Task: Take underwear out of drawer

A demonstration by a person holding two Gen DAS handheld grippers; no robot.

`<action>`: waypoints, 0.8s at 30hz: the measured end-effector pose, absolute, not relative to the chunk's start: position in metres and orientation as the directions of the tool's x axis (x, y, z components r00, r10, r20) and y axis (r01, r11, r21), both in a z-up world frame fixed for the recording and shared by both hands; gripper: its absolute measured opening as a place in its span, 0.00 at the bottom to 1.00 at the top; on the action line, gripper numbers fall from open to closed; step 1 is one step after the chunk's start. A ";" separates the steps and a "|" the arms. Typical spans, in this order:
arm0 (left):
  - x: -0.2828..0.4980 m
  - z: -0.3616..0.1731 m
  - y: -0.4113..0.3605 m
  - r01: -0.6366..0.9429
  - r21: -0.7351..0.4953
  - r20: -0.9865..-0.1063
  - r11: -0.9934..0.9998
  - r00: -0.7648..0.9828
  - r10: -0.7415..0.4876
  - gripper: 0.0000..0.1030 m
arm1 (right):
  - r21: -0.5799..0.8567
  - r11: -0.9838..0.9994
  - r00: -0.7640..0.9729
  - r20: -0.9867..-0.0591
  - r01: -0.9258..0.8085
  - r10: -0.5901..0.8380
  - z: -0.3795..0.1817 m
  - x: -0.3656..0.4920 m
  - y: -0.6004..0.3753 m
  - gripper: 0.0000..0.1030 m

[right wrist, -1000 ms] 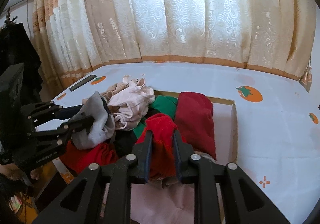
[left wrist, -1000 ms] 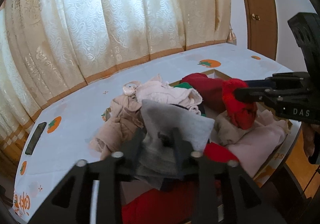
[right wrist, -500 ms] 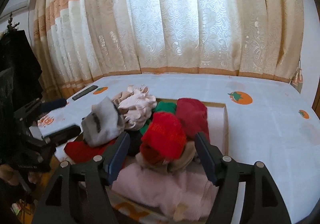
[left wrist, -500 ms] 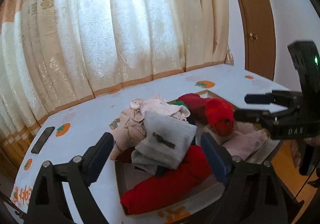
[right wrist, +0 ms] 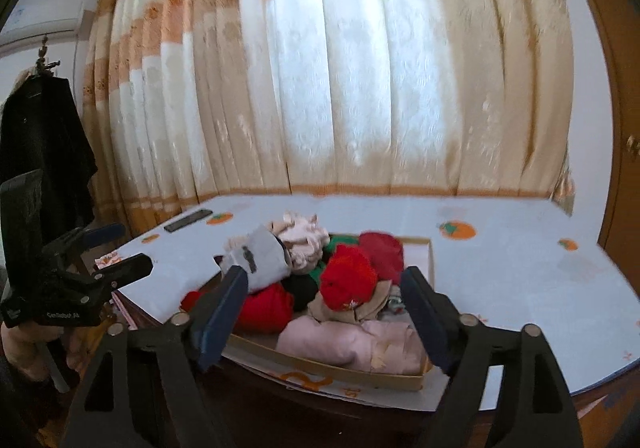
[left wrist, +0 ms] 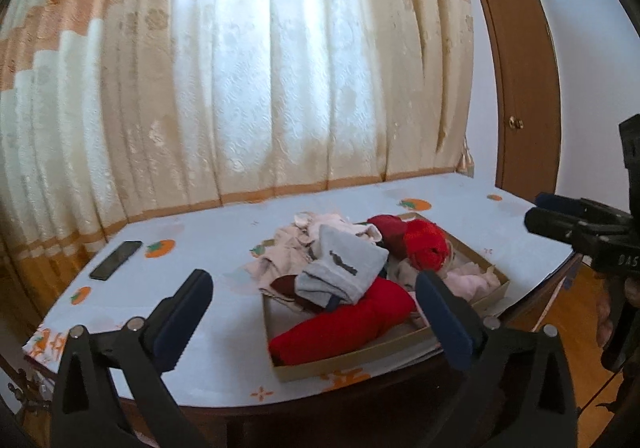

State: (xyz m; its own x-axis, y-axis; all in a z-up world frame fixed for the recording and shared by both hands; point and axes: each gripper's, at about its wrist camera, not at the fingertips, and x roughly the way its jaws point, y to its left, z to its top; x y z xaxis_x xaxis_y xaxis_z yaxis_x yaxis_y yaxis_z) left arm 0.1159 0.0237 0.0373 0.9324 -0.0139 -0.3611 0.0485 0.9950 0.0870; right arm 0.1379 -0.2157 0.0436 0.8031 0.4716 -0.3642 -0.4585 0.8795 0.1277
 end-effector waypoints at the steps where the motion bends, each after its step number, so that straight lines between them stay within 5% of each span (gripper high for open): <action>1: 0.110 0.039 0.025 0.040 0.086 -0.350 0.995 0.937 -0.007 1.00 | 0.122 0.879 0.806 -0.358 -0.461 0.472 0.045 0.134 -0.215 0.79; 24: 0.094 0.042 0.035 0.018 0.049 -0.355 0.999 0.935 0.001 1.00 | 0.082 0.845 0.780 -0.347 -0.528 0.521 0.051 0.106 -0.190 0.80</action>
State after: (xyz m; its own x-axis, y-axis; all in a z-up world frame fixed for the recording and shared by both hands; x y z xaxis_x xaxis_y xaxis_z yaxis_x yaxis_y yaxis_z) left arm 0.0941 0.0350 0.0415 0.9348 0.0007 -0.3552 0.0178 0.9987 0.0487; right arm 0.1059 -0.1897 0.0508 0.7801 0.5208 -0.3466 -0.5280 0.8453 0.0818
